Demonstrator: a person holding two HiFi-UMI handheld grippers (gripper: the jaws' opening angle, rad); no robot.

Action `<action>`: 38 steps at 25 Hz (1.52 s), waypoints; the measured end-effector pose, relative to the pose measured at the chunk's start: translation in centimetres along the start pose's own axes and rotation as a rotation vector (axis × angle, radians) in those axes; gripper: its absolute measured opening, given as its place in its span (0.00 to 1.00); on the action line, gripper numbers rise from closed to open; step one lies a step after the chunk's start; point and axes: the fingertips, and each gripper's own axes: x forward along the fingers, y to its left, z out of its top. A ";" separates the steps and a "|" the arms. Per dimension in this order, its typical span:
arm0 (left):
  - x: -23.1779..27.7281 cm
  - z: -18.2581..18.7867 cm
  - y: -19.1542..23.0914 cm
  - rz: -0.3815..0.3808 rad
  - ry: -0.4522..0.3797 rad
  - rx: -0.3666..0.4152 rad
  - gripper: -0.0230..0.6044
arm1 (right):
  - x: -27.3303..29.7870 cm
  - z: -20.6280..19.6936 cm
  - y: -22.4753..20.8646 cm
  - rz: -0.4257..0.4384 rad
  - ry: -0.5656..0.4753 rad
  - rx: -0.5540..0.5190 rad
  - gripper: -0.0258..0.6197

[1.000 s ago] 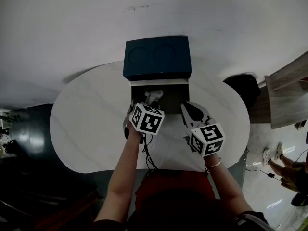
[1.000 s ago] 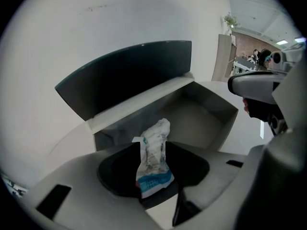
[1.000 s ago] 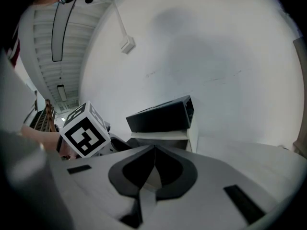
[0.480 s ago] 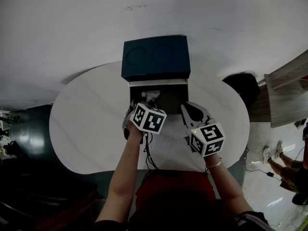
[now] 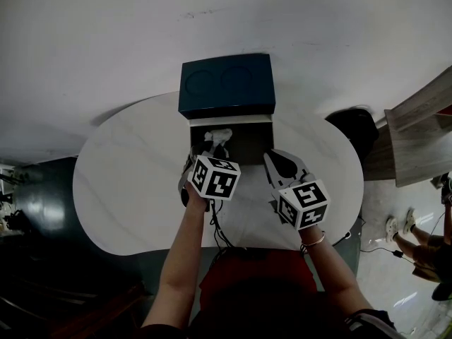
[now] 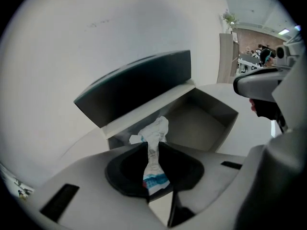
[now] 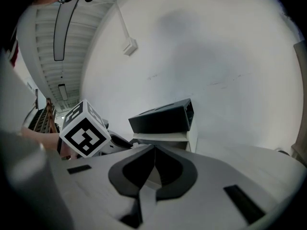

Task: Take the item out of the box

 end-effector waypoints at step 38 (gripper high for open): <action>-14.1 1.1 0.8 -0.027 -0.469 -0.333 0.16 | -5.1 3.7 6.5 0.006 -0.143 -0.140 0.06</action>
